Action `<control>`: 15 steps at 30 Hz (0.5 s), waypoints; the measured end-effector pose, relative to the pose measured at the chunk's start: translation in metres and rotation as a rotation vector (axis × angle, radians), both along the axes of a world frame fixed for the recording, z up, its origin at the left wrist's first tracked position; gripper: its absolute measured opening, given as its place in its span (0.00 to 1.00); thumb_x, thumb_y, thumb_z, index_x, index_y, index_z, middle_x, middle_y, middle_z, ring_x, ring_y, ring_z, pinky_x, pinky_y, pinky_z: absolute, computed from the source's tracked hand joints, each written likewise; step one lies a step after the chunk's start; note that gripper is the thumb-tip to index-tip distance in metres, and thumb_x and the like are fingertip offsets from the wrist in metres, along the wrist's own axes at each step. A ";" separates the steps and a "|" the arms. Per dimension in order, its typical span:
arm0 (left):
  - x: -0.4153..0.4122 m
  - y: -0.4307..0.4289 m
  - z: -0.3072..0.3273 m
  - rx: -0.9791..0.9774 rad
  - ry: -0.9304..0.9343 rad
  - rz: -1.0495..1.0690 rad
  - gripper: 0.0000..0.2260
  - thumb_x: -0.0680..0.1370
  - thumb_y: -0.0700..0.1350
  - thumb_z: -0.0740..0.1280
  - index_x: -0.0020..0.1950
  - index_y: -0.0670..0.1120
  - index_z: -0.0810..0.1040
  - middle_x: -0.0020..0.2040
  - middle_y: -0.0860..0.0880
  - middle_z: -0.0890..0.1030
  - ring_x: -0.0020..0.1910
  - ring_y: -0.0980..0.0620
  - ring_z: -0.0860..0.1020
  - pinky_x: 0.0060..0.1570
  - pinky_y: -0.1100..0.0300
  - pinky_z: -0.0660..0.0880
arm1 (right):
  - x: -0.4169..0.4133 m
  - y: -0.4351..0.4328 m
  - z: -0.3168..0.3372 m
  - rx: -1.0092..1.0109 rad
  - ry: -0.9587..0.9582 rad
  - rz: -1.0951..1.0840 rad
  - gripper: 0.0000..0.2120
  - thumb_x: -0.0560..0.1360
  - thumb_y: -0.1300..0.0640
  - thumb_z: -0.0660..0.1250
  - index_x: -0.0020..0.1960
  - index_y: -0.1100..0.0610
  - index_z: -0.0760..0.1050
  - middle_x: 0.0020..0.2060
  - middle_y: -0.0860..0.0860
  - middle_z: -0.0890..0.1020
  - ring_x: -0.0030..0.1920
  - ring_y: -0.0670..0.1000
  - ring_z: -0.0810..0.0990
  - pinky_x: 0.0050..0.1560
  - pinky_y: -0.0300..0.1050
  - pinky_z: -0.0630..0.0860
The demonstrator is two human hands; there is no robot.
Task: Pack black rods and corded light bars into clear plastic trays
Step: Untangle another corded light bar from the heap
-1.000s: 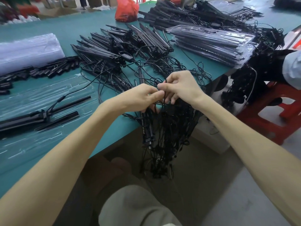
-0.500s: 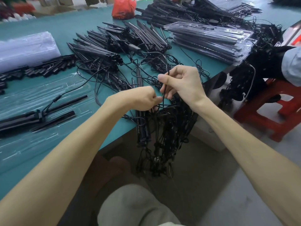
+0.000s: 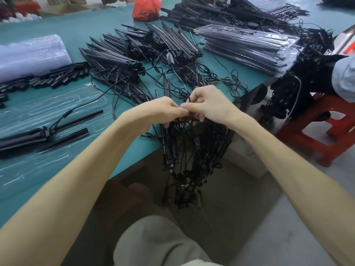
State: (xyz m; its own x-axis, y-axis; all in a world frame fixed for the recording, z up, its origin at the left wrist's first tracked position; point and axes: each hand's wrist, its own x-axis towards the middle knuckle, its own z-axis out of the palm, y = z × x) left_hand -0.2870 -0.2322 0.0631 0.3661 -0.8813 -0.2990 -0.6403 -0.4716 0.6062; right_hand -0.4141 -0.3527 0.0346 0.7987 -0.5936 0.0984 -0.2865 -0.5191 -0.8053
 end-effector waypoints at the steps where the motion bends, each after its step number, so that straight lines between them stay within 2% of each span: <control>1: 0.000 0.000 0.000 0.000 0.004 0.001 0.20 0.81 0.60 0.62 0.58 0.45 0.83 0.32 0.49 0.75 0.35 0.51 0.72 0.41 0.57 0.66 | 0.000 0.000 0.002 -0.006 0.032 0.017 0.16 0.76 0.54 0.74 0.46 0.67 0.77 0.30 0.50 0.83 0.30 0.50 0.82 0.33 0.44 0.80; 6: 0.003 0.003 0.000 -0.017 0.032 0.015 0.17 0.80 0.61 0.64 0.56 0.51 0.83 0.36 0.48 0.77 0.38 0.50 0.73 0.44 0.56 0.67 | -0.001 -0.004 0.012 -0.016 0.227 0.133 0.18 0.80 0.47 0.68 0.40 0.60 0.74 0.29 0.49 0.82 0.31 0.44 0.82 0.32 0.36 0.75; 9: 0.005 0.003 0.000 -0.033 0.053 0.030 0.18 0.80 0.61 0.65 0.51 0.48 0.84 0.34 0.48 0.77 0.38 0.50 0.73 0.45 0.55 0.67 | -0.001 -0.007 0.014 0.012 0.323 0.176 0.19 0.81 0.45 0.65 0.39 0.58 0.73 0.28 0.48 0.76 0.31 0.48 0.83 0.29 0.35 0.71; 11: 0.006 0.004 -0.001 -0.039 0.064 0.042 0.18 0.79 0.61 0.65 0.50 0.48 0.84 0.33 0.48 0.77 0.38 0.50 0.74 0.46 0.55 0.67 | -0.001 -0.008 0.013 0.039 0.314 0.187 0.18 0.81 0.46 0.65 0.40 0.58 0.73 0.29 0.50 0.76 0.31 0.51 0.84 0.28 0.35 0.70; 15: 0.007 0.006 -0.002 -0.036 0.083 0.042 0.19 0.79 0.62 0.65 0.48 0.47 0.85 0.34 0.46 0.77 0.39 0.49 0.74 0.48 0.54 0.68 | -0.002 -0.006 0.008 0.101 0.154 0.145 0.18 0.82 0.49 0.65 0.44 0.63 0.78 0.33 0.56 0.85 0.34 0.53 0.86 0.27 0.36 0.72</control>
